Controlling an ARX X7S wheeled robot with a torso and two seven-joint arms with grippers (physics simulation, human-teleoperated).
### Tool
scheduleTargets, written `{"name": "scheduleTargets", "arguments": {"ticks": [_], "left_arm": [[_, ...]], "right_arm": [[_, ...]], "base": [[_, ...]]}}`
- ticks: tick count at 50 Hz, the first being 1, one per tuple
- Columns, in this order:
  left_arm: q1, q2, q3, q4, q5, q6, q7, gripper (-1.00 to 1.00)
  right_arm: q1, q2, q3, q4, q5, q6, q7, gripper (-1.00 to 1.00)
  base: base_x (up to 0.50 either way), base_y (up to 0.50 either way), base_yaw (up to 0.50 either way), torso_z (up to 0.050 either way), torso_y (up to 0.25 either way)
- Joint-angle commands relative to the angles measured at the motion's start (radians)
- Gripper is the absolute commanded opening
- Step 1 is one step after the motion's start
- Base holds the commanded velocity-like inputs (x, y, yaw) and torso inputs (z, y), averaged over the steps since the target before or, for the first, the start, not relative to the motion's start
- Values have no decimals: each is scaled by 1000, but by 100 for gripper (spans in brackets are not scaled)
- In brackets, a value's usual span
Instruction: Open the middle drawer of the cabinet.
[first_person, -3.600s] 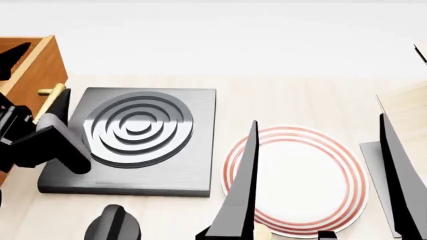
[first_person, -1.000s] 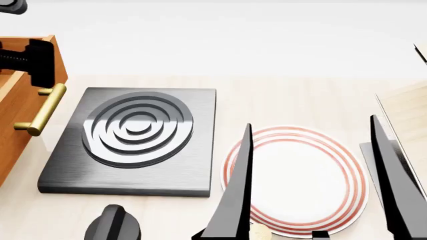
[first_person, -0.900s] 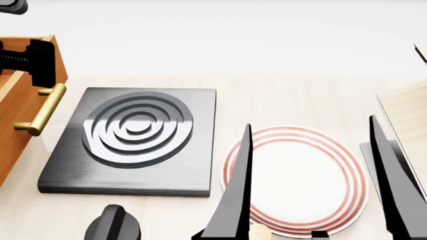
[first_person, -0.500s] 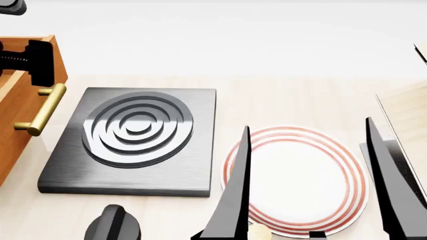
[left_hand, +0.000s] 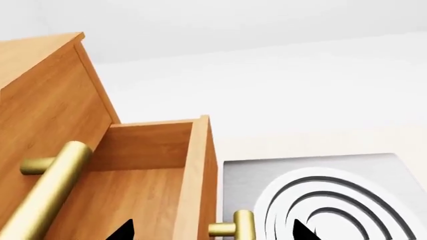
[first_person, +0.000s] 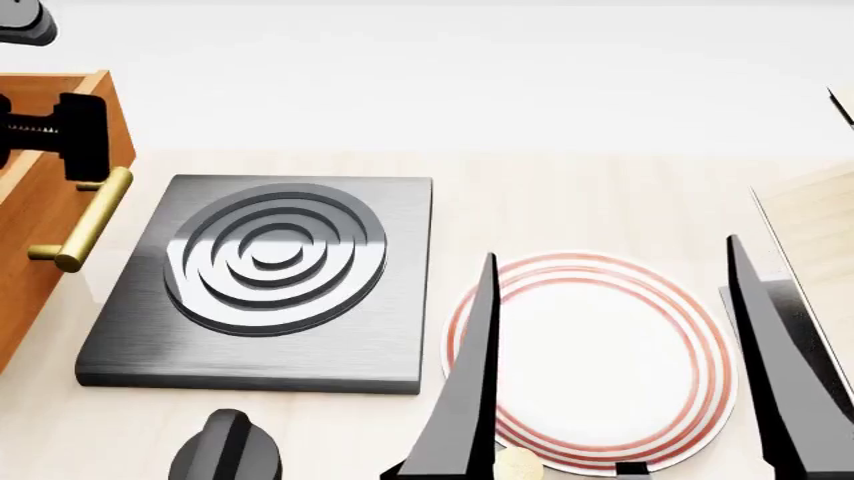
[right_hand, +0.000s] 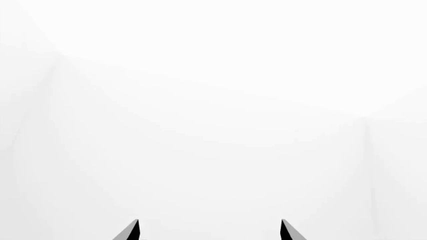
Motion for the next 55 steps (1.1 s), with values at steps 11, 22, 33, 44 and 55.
{"name": "scheduleTargets", "arguments": {"ticks": [11, 22, 33, 44, 55], "left_arm": [[-17, 69, 25, -195, 55, 83, 84, 100], [-32, 111, 37, -306, 82, 133, 128, 100], [-43, 141, 40, -373, 98, 157, 152, 100], [-33, 160, 23, -420, 131, 177, 165, 100], [-22, 167, -19, -421, 178, 167, 175, 100]], "right_arm": [[1, 13, -11, 8, 3, -3, 13, 100], [1, 19, -16, 11, 5, -3, 19, 100], [1, 25, -15, 17, 14, -6, 26, 100], [1, 30, -16, 21, 19, -9, 33, 100], [2, 36, -20, 23, 19, -9, 40, 100]], "base": [[0, 0, 0, 0, 0], [0, 0, 0, 0, 0], [0, 0, 0, 0, 0], [0, 0, 0, 0, 0], [0, 0, 0, 0, 0]]}}
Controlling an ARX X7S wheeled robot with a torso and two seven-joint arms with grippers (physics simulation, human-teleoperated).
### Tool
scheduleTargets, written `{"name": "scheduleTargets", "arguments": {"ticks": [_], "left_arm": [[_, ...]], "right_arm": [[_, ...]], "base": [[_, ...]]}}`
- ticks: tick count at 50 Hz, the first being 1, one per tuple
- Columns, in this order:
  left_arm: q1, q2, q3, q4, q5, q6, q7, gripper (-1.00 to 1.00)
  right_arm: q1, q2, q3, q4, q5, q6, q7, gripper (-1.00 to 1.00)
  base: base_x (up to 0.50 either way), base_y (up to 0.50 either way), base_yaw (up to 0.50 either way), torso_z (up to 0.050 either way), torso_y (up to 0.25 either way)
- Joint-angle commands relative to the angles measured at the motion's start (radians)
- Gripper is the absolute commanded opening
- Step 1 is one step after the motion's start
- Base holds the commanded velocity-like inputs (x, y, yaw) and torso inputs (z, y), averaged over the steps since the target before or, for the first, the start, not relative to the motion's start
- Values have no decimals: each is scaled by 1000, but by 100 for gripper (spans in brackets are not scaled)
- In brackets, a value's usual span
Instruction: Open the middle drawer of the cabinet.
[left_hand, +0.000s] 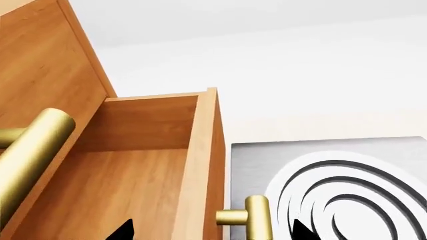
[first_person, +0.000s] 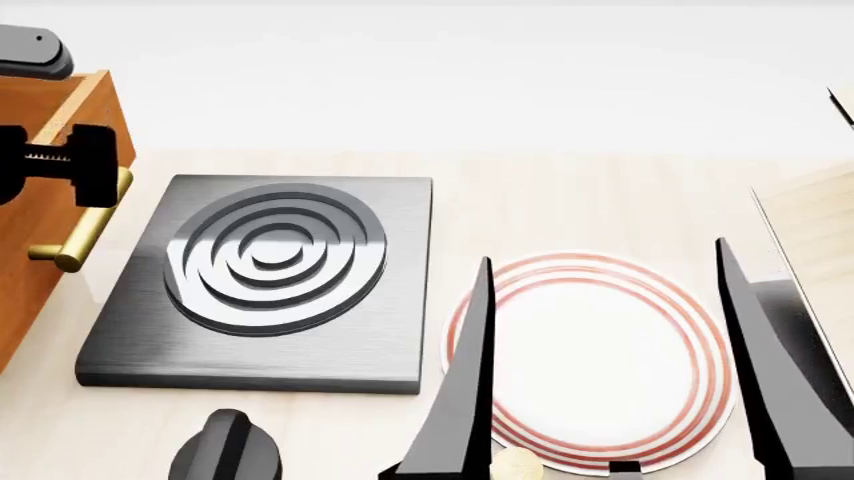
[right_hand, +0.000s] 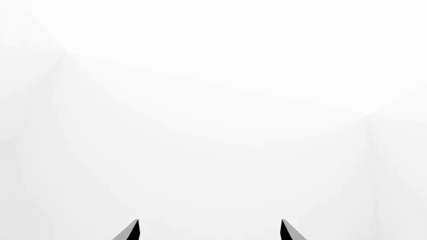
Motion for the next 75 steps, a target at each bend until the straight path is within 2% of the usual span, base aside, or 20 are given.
{"name": "scheduleTargets", "arguments": {"ticks": [1, 38, 75], "left_arm": [[8, 11, -35, -15, 43, -1, 11, 100], [33, 23, -220, -16, 226, -22, 26, 100], [66, 47, -491, -17, 506, -41, 69, 100]], "right_arm": [[2, 6, -2, 2, 3, 0, 7, 100], [4, 24, -14, 1, 12, 5, 26, 100], [5, 43, -24, 6, 16, 0, 43, 100]], "base": [[0, 0, 0, 0, 0], [0, 0, 0, 0, 0], [0, 0, 0, 0, 0]]}}
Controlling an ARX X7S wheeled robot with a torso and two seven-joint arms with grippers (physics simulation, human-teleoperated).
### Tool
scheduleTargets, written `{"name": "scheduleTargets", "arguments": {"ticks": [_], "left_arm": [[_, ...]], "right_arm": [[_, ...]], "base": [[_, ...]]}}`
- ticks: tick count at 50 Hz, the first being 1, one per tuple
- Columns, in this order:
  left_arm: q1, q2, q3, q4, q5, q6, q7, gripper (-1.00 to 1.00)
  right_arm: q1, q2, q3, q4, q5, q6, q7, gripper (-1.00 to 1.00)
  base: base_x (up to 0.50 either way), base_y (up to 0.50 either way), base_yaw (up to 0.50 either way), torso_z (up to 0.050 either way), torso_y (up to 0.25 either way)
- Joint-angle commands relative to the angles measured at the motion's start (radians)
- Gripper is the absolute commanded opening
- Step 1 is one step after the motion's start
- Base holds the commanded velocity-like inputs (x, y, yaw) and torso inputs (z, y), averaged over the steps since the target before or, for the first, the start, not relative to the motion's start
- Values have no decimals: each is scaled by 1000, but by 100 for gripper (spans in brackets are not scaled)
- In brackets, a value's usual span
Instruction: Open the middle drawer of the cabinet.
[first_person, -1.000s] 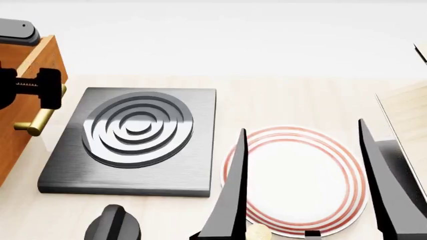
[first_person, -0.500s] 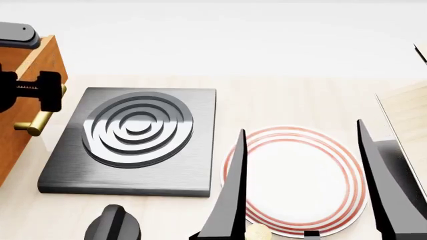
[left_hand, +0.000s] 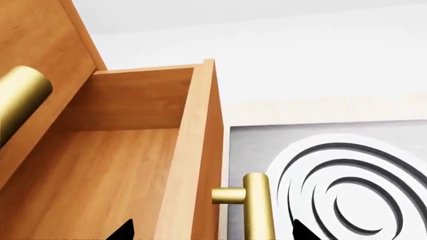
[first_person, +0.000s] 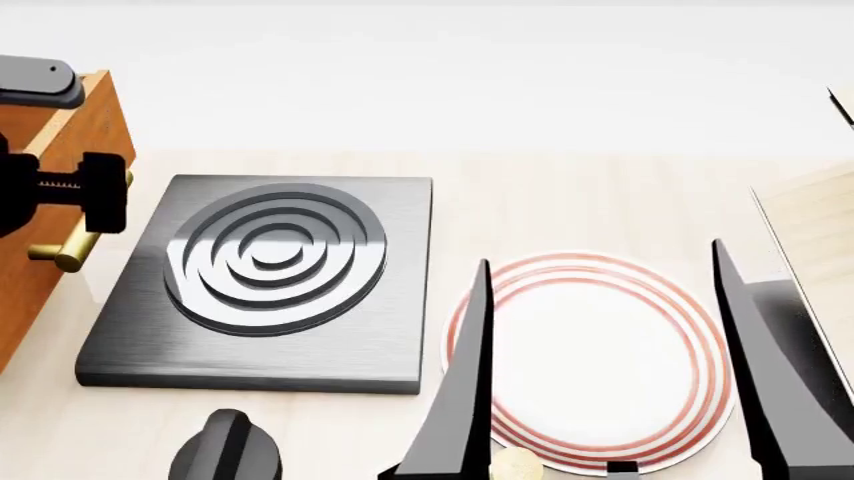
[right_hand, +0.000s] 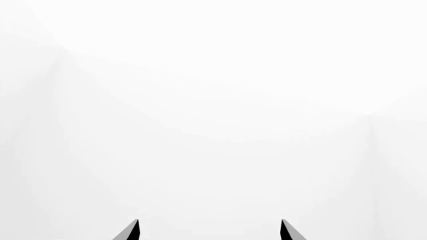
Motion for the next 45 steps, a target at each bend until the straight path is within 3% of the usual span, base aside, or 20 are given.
{"name": "scheduleTargets", "arguments": {"ticks": [1, 45], "left_arm": [[8, 7, -81, 0, 84, -4, 12, 100], [27, 31, -280, 0, 292, -14, 47, 100]], "right_arm": [[0, 6, -5, 2, -1, -3, 5, 100], [5, 20, -14, 4, 7, 1, 20, 100]], "base": [[0, 0, 0, 0, 0], [0, 0, 0, 0, 0]]}}
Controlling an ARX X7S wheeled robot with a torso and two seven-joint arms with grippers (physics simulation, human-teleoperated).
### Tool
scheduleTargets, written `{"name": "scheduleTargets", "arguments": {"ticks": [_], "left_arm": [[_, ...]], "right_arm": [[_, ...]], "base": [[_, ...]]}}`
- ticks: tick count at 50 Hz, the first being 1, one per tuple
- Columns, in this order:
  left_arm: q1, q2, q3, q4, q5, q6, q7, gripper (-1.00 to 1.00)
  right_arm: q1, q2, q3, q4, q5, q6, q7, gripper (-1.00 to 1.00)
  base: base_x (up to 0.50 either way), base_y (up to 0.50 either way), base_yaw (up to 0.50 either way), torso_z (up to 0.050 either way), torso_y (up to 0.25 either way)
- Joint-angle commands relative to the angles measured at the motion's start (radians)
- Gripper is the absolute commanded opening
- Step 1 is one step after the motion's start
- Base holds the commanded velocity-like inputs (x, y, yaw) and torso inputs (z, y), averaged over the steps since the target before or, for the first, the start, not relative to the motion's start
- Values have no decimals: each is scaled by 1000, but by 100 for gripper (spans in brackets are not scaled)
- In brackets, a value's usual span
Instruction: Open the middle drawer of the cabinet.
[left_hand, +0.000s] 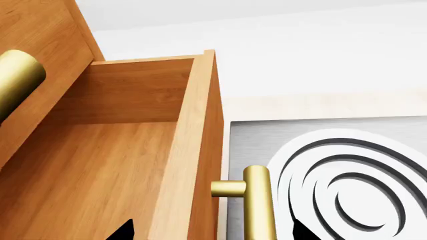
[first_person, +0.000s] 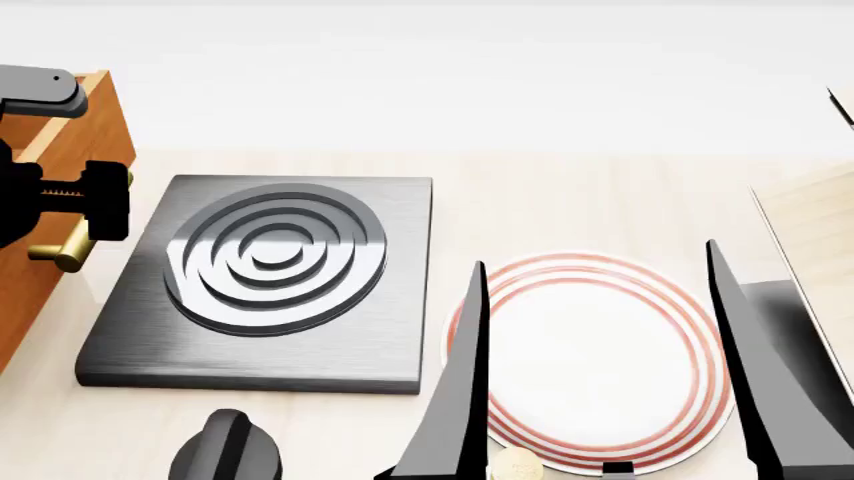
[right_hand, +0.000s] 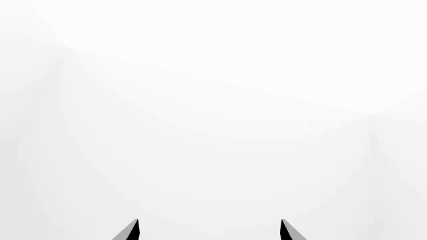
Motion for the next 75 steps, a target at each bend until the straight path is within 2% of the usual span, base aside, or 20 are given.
{"name": "scheduleTargets", "arguments": {"ticks": [1, 24, 31, 36, 75], "left_arm": [[1, 11, -35, -4, 39, -5, 18, 100], [-7, 36, -42, 16, 50, -22, 62, 100], [75, 27, -49, 258, 34, -166, 63, 100], [105, 27, -51, 351, 24, -222, 69, 100], [137, 50, -42, 479, -3, -289, 72, 100]], "right_arm": [[2, 4, 0, 3, 5, -1, 4, 100], [7, 11, -3, -1, 9, 3, 10, 100], [7, 14, -4, -1, 11, 1, 13, 100], [6, 16, -3, -1, 12, -1, 15, 100], [12, 28, 0, -7, 28, 6, 25, 100]], "base": [[0, 0, 0, 0, 0], [0, 0, 0, 0, 0], [0, 0, 0, 0, 0], [0, 0, 0, 0, 0], [0, 0, 0, 0, 0]]}}
